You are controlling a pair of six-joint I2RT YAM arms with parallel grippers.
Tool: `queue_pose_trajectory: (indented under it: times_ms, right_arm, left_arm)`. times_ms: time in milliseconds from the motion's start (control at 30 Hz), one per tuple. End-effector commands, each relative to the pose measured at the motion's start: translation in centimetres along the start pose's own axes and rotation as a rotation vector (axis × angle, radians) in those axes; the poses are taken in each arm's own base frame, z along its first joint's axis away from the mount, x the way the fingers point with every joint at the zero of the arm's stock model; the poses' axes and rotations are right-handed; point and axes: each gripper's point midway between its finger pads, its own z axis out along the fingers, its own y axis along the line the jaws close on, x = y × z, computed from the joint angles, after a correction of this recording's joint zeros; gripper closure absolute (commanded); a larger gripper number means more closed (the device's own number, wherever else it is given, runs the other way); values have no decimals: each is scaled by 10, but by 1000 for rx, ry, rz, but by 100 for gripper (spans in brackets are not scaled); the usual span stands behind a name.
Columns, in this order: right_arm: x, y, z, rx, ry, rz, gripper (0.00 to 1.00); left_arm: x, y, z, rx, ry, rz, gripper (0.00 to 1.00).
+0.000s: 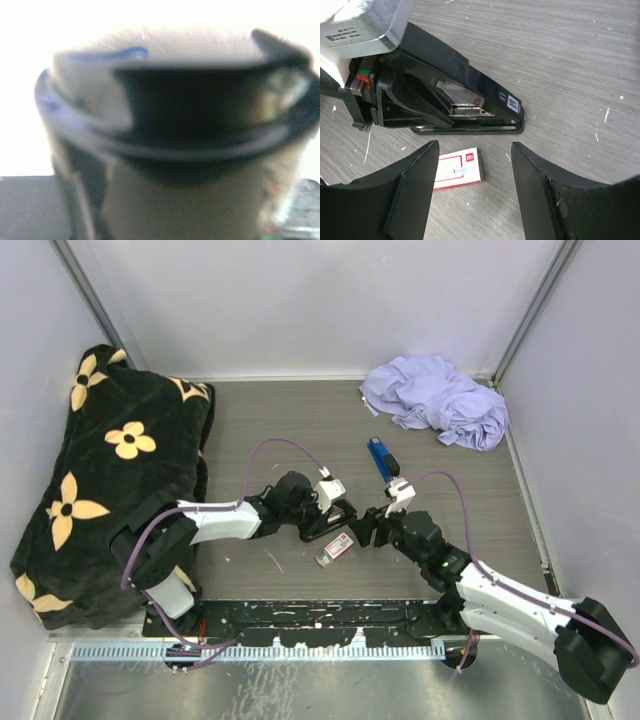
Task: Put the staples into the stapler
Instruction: Open the stapler at the center of the board.
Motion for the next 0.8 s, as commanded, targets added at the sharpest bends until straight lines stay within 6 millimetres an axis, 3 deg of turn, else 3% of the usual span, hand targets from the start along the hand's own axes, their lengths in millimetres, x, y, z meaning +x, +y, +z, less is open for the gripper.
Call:
queue_pose_trajectory:
  times_ms: [0, 233, 433, 767]
  right_arm:
    - [-47, 19, 14, -50, -222, -95, 35]
    - [-49, 31, 37, -53, -261, -214, 35]
    - [-48, 23, 49, 13, -299, -227, 34]
    - [-73, 3, 61, 211, -355, -133, 35]
  left_arm:
    - [15, -7, 0, 41, 73, -38, 100]
    - [15, -9, 0, 53, 75, -43, 99]
    - [17, -10, 0, 60, 80, -47, 99]
    - [17, -10, -3, 37, 37, -53, 99]
